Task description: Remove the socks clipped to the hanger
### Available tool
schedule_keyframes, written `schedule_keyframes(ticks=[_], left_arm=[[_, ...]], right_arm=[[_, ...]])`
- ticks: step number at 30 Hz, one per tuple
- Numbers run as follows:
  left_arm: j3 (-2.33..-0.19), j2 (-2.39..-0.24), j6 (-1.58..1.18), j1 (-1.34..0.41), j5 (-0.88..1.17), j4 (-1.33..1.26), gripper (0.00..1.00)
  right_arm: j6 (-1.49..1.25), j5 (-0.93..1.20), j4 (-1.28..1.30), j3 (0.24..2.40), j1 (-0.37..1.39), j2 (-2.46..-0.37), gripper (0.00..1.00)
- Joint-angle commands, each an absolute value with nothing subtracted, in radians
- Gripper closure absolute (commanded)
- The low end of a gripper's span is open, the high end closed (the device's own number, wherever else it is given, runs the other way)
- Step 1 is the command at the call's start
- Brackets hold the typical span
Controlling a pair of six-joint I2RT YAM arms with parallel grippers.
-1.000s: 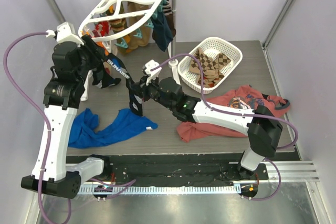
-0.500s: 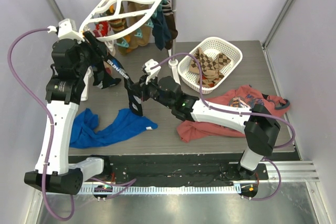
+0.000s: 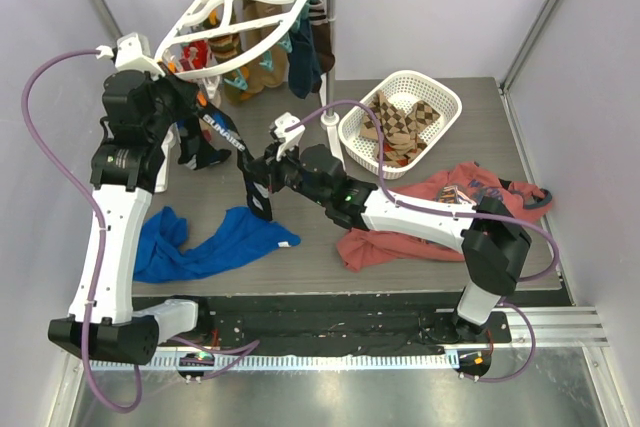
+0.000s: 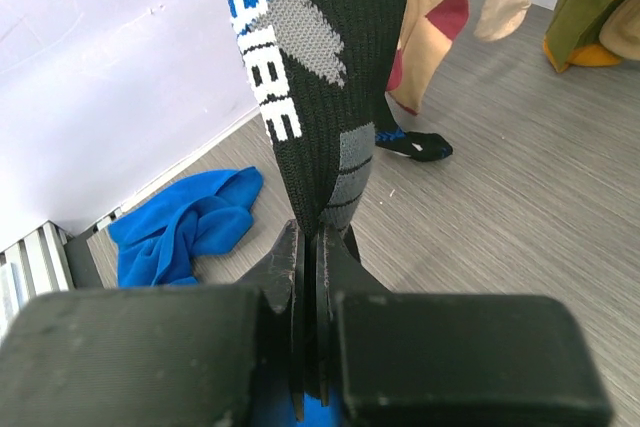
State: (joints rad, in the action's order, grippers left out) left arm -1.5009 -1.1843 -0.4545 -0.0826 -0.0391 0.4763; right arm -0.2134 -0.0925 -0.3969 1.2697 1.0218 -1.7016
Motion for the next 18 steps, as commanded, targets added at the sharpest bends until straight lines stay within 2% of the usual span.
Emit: schedule_keyframes(ticks=[1, 18], left_arm=[[-1.545, -1.19, -0.44, -0.078, -0.031, 0.442, 1.0], [-1.572, -1.21, -0.448, -0.078, -0.022, 0.472, 1.0]], right_arm=[[-0.227, -0.087, -0.472, 1.293, 1.011, -1.695, 0.99], [-0.275, -0.135, -0.411, 1.143, 0.948, -1.565, 0.99]])
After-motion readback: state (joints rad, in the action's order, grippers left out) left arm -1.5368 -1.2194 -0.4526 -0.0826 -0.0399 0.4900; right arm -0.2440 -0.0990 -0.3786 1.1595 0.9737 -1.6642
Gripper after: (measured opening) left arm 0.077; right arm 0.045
